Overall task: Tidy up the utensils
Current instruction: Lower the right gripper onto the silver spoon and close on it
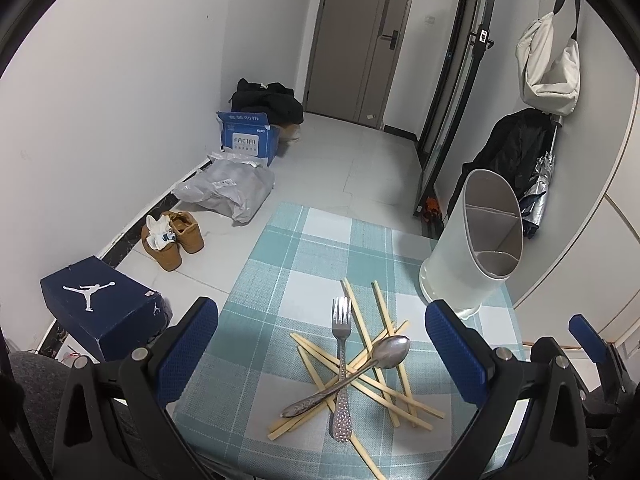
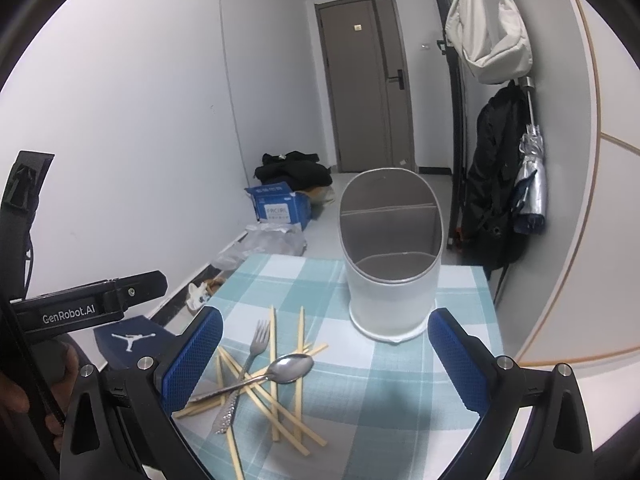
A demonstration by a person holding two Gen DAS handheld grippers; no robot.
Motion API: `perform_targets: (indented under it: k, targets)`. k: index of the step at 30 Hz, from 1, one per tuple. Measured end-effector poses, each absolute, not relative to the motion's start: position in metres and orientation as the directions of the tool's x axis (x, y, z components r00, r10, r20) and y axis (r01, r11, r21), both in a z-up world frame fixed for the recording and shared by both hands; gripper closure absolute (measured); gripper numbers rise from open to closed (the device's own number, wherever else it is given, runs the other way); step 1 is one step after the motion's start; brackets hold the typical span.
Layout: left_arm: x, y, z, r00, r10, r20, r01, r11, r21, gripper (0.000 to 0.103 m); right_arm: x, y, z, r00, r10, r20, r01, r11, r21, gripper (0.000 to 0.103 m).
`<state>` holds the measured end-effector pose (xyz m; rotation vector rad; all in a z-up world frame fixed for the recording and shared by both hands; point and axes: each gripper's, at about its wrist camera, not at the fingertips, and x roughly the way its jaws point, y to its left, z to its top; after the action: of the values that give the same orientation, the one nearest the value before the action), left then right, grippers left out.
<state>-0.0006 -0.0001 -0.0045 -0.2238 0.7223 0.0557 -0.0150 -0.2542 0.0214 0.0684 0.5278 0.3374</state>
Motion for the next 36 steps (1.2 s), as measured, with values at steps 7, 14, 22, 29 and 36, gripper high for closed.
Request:
perform_targets:
  k: [7,14,22,29,36]
  targets:
    - [0.001,0.004,-0.003,0.759,-0.028,-0.651,-0.144,0.967,-0.209,0.001,-0.005,-0.254,0.016,0.795,0.339,-0.503,-0.293,0.941,0.169,0.0]
    - [0.02,0.027,-0.019,0.698,-0.07,-0.713,-0.214,0.929,-0.301,0.001,0.018,-0.249,-0.004,0.732,0.374,-0.569,-0.301,0.927,0.223,0.0]
    - [0.045,0.047,-0.038,0.634,-0.105,-0.766,-0.29,0.886,-0.362,0.001,0.065,-0.237,-0.047,0.544,0.499,-0.674,-0.31,0.867,0.391,0.009]
    - [0.064,0.054,-0.05,0.575,-0.146,-0.805,-0.302,0.877,-0.375,0.001,0.099,-0.224,-0.089,0.371,0.573,-0.73,-0.231,0.819,0.525,0.035]
    - [0.076,0.057,-0.061,0.522,-0.157,-0.838,-0.328,0.87,-0.367,0.002,0.107,-0.215,-0.105,0.31,0.562,-0.767,-0.227,0.827,0.514,0.047]
